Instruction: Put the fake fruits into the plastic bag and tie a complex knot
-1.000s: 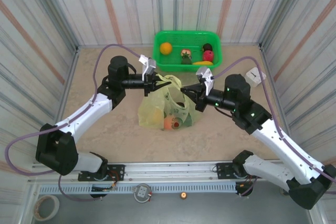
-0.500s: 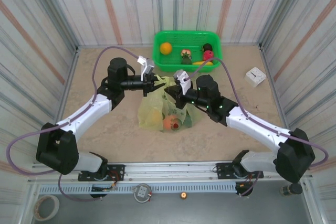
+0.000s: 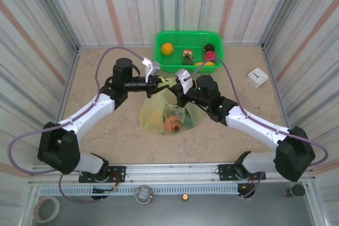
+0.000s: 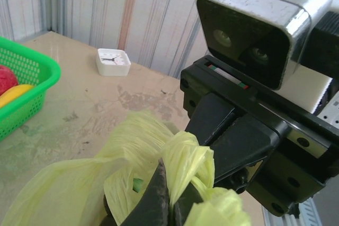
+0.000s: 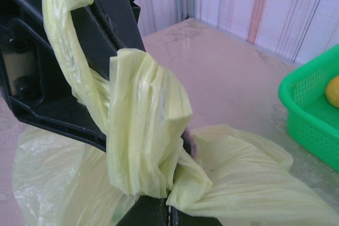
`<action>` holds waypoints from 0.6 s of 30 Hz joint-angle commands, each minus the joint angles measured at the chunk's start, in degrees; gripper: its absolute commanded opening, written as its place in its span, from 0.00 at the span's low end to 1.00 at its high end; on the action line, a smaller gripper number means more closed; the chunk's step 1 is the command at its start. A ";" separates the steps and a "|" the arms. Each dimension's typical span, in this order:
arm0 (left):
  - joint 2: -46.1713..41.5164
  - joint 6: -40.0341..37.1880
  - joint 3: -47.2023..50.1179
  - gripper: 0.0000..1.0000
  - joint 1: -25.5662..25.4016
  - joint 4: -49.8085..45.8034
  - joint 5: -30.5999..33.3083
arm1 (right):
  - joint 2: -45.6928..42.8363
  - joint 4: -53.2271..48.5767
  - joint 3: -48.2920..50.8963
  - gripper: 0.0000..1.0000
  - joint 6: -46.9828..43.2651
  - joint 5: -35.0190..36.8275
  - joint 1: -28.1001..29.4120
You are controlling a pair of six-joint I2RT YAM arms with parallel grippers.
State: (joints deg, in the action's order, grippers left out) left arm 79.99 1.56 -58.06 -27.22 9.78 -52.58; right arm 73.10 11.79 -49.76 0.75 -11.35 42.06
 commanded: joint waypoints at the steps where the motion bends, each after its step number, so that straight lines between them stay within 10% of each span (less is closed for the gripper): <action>1: -0.61 -3.60 -1.81 0.05 -2.30 -3.80 -1.08 | 1.01 -0.34 0.75 0.00 -1.04 1.61 -0.76; 18: -4.20 -10.52 -1.35 0.17 -1.69 -7.25 2.11 | -0.04 -0.73 0.37 0.00 0.95 -1.54 -2.71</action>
State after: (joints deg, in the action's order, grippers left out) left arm 77.89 -6.37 -58.57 -28.38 3.97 -48.60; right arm 73.12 10.72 -49.36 0.89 -12.10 39.81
